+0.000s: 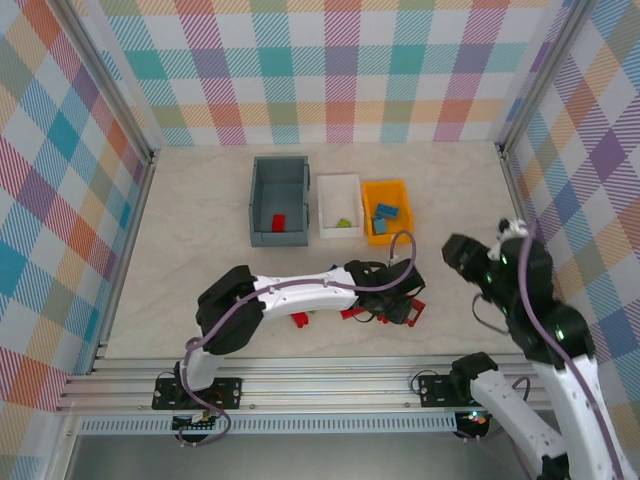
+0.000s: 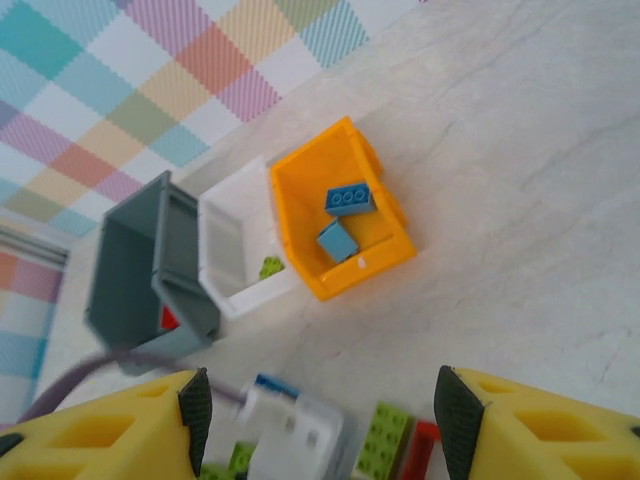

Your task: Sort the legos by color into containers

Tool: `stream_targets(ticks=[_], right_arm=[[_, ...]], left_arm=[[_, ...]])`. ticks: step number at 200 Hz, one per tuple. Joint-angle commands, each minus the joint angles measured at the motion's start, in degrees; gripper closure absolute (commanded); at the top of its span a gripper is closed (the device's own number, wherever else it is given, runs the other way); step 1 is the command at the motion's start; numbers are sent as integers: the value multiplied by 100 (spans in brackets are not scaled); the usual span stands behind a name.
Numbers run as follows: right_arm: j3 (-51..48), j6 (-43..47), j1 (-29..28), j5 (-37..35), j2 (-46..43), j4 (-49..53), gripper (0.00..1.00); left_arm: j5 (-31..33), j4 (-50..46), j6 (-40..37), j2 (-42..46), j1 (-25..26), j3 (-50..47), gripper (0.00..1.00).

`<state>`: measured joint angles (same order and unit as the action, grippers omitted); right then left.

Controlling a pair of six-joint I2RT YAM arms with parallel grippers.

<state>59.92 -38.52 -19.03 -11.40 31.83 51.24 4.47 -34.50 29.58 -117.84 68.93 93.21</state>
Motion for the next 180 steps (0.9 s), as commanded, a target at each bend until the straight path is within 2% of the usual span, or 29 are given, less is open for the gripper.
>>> stream_targets(ticks=[1, 28, 127, 180], right_arm=[[-87, -320, 16, 226, -621, 606, 37], [48, -332, 15, 202, -1026, 1009, 37], [632, -375, 21, 322, -997, 1640, 38], [570, -375, 13, 349, -1021, 1665, 39]], left_arm=[[118, -268, 178, -190, 33, 340, 55], [151, -268, 197, -382, 63, 491, 58], [369, -683, -30, -1112, 62, 1402, 63], [533, -712, -45, -1109, 67, 1437, 62]])
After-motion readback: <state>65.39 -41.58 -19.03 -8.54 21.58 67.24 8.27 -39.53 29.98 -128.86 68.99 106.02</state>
